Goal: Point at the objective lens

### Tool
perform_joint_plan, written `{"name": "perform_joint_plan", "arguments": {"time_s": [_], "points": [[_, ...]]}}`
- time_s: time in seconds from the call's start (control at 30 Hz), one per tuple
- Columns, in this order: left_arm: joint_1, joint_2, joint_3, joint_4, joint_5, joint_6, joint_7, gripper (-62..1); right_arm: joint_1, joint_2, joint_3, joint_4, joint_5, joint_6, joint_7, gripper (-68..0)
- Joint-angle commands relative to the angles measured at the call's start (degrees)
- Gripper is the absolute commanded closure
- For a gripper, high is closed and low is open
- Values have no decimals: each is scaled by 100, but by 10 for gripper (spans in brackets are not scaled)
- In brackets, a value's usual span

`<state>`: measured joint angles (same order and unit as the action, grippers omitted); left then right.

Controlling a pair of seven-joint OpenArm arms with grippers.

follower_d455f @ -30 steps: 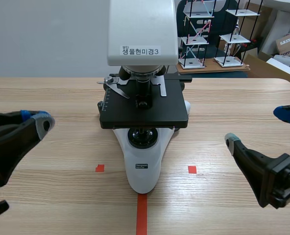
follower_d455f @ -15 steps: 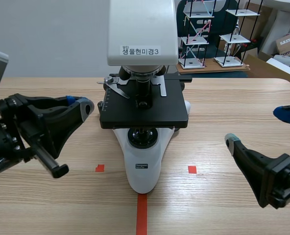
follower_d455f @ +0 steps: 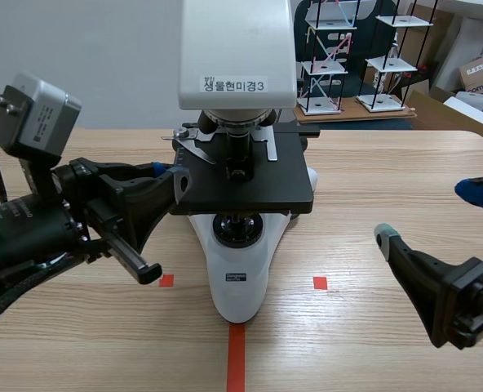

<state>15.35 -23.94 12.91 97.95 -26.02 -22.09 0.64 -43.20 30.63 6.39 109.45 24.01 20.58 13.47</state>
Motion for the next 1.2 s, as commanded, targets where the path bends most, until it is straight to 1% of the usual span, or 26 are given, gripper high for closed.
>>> {"name": "perform_joint_plan", "arguments": {"time_s": [0.0, 0.07, 0.1, 0.37, 0.6, 0.73, 0.83, 0.9, 1.17], "points": [[-66, 28, 66, 83, 70, 50, -72, -23, 20, 15, 55, 68, 46, -2, 81, -634], [-127, 31, 118, 79, 144, 81, -74, -23, 20, 15, 55, 68, 46, -2, 83, -634], [-146, 31, 136, 79, 142, 120, -76, -23, 20, 15, 55, 68, 46, -2, 81, -634], [-236, 223, 142, 76, 179, 136, -37, -23, 20, 15, 55, 68, 46, -2, 83, -634], [-321, 236, 358, 76, 199, 140, 35, -23, 20, 15, 55, 68, 46, -2, 83, -634], [-352, 299, 387, 76, 326, 173, 50, -23, 20, 15, 55, 68, 46, -2, 83, -634], [-398, 372, 387, 76, 363, 190, 59, -23, 20, 15, 55, 68, 46, -2, 83, -634], [-420, 426, 387, 76, 466, 201, 61, -23, 20, 15, 55, 68, 46, -2, 83, -634], [-444, 518, 387, 76, 463, 205, 94, -23, 20, 15, 55, 68, 46, -2, 81, -634]]}}
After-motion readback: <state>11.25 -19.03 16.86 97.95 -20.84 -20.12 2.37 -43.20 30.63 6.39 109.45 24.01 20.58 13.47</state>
